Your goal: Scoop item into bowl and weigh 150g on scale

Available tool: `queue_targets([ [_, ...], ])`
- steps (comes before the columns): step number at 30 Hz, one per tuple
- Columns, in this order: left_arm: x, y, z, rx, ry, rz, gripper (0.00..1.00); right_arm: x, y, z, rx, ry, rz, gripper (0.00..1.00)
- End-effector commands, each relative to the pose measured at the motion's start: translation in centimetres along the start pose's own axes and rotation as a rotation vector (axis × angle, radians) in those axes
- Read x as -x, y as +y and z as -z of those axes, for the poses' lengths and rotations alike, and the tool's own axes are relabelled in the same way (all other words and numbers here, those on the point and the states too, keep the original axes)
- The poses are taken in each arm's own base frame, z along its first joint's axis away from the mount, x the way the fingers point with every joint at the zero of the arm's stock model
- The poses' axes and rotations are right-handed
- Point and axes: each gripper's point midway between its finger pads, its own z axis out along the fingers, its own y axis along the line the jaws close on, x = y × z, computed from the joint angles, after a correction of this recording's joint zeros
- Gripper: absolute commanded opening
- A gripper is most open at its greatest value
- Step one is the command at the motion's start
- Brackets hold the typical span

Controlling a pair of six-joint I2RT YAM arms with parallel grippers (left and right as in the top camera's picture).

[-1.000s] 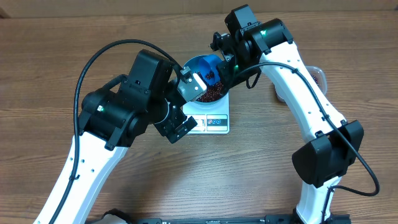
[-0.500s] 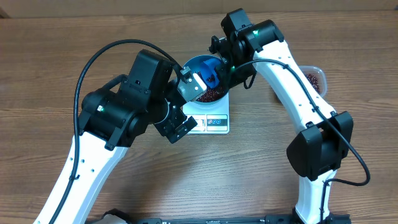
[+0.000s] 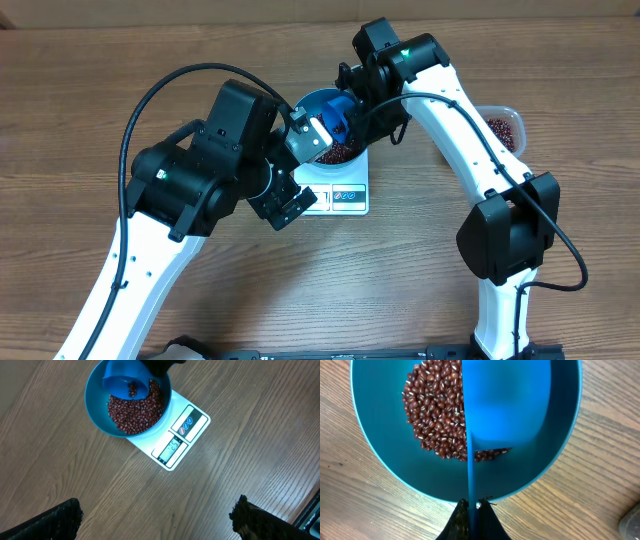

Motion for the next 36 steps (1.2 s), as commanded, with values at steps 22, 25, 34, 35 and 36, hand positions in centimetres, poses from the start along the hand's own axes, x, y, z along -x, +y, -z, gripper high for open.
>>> queue_targets([
  [22, 0.4, 0.3, 0.8, 0.016, -0.023, 0.001, 0.99, -0.1, 2.6, 0.1, 0.152, 0.012, 0.027, 0.04],
  [25, 0.4, 0.3, 0.7, 0.016, -0.022, 0.001, 0.99, -0.1, 2.6, 0.1, 0.152, 0.012, 0.026, 0.04],
  [34, 0.4, 0.3, 0.8, 0.016, -0.023, 0.001, 1.0, 0.3, 2.0, 0.4, 0.14, -0.008, 0.018, 0.04],
  [35, 0.4, 0.3, 0.8, 0.016, -0.023, 0.001, 0.99, 0.4, 1.8, 0.5, 0.133, -0.013, 0.016, 0.04],
  [36, 0.4, 0.3, 0.7, 0.016, -0.022, 0.001, 1.0, 0.5, 1.5, 0.6, 0.126, -0.019, 0.013, 0.04],
])
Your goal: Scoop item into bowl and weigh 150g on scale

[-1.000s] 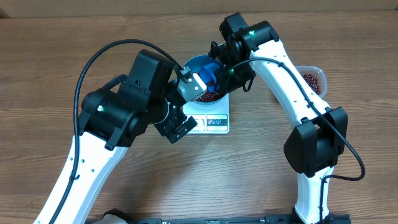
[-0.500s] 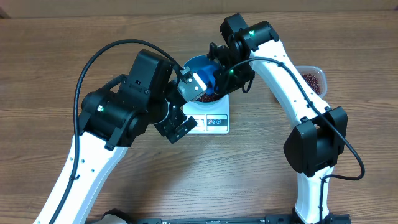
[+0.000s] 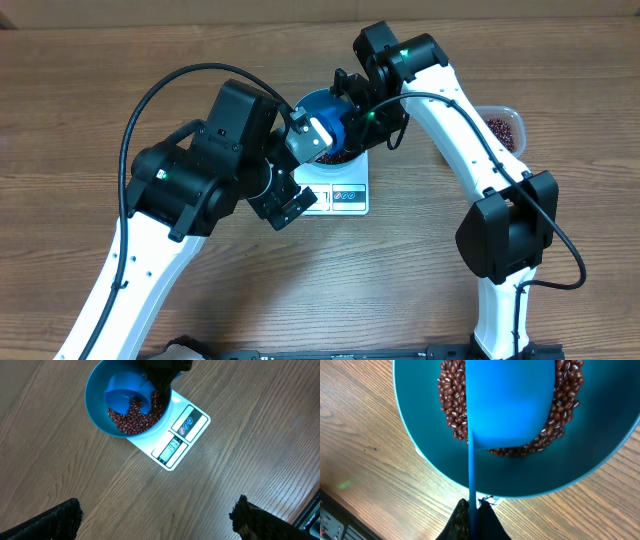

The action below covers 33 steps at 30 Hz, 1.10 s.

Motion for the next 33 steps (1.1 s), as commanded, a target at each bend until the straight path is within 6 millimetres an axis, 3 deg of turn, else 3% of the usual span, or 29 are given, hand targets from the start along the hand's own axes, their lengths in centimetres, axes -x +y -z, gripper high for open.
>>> queue_targets([
  [1, 0.4, 0.3, 0.7, 0.016, -0.022, 0.001, 1.0, 1.2, -0.6, 1.0, -0.008, -0.052, 0.004, 0.04],
  [11, 0.4, 0.3, 0.8, 0.016, -0.023, 0.001, 0.99, 2.0, -1.3, 2.9, -0.016, -0.103, -0.007, 0.04],
  [20, 0.4, 0.3, 0.8, 0.016, -0.023, 0.001, 1.0, 1.6, -1.2, 3.2, -0.014, -0.094, -0.01, 0.04],
  [33, 0.4, 0.3, 0.7, 0.016, -0.022, 0.001, 1.0, 1.8, -0.3, 6.0, -0.026, -0.162, 0.012, 0.04],
])
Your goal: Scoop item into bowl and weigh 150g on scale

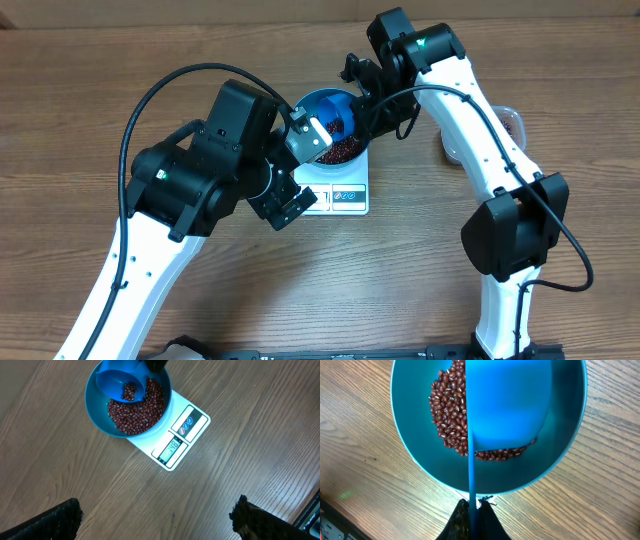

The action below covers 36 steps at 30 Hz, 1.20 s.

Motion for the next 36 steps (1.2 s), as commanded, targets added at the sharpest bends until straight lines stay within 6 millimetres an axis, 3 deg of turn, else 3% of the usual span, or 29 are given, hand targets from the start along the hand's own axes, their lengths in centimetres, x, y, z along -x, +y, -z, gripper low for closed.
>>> queue_targets([
  [1, 0.4, 0.3, 0.7, 0.016, -0.023, 0.001, 0.99, 1.1, 1.2, 4.0, -0.01, -0.109, 0.038, 0.04],
  [8, 0.4, 0.3, 0.8, 0.017, -0.023, 0.001, 0.99, 1.1, 1.2, 4.6, -0.021, -0.122, 0.042, 0.04],
  [14, 0.4, 0.3, 0.7, 0.016, -0.023, 0.001, 0.99, 0.9, 0.0, 4.9, -0.099, -0.12, 0.04, 0.04],
  [36, 0.4, 0.3, 0.7, 0.016, -0.023, 0.001, 1.0, 1.1, 0.0, 5.5, -0.125, -0.14, 0.052, 0.04],
])
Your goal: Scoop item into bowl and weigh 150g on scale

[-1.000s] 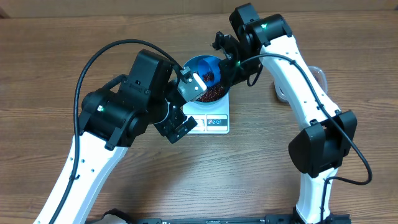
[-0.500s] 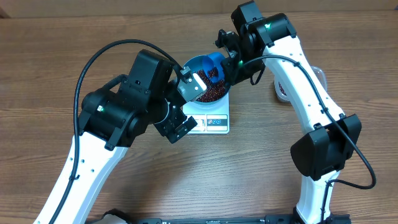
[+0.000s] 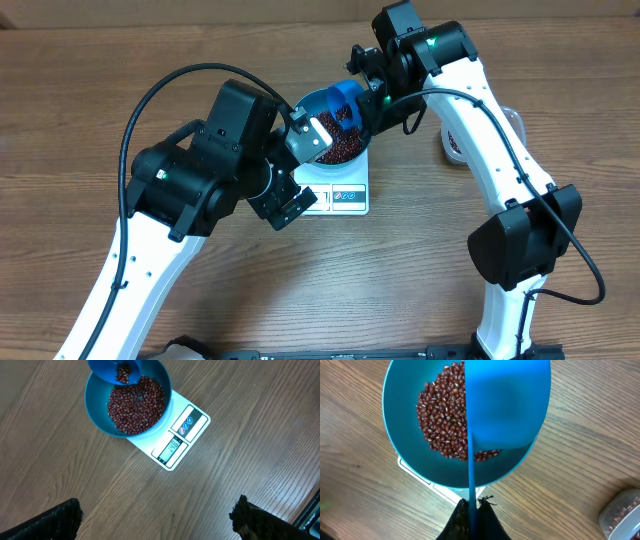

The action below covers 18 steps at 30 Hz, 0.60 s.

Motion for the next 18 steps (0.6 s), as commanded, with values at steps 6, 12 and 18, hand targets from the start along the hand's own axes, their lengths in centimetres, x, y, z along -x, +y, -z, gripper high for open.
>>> queue_targets([
  [6, 0.4, 0.3, 0.8, 0.016, -0.023, 0.001, 0.99, 0.9, 0.7, 3.3, -0.022, -0.086, 0.032, 0.04],
  [12, 0.4, 0.3, 0.8, 0.016, -0.023, 0.001, 0.99, 1.0, 1.2, 3.3, -0.013, -0.085, 0.037, 0.04],
  [18, 0.4, 0.3, 0.8, 0.016, -0.023, 0.001, 1.0, 0.9, 1.8, 3.3, 0.016, -0.085, 0.037, 0.04],
])
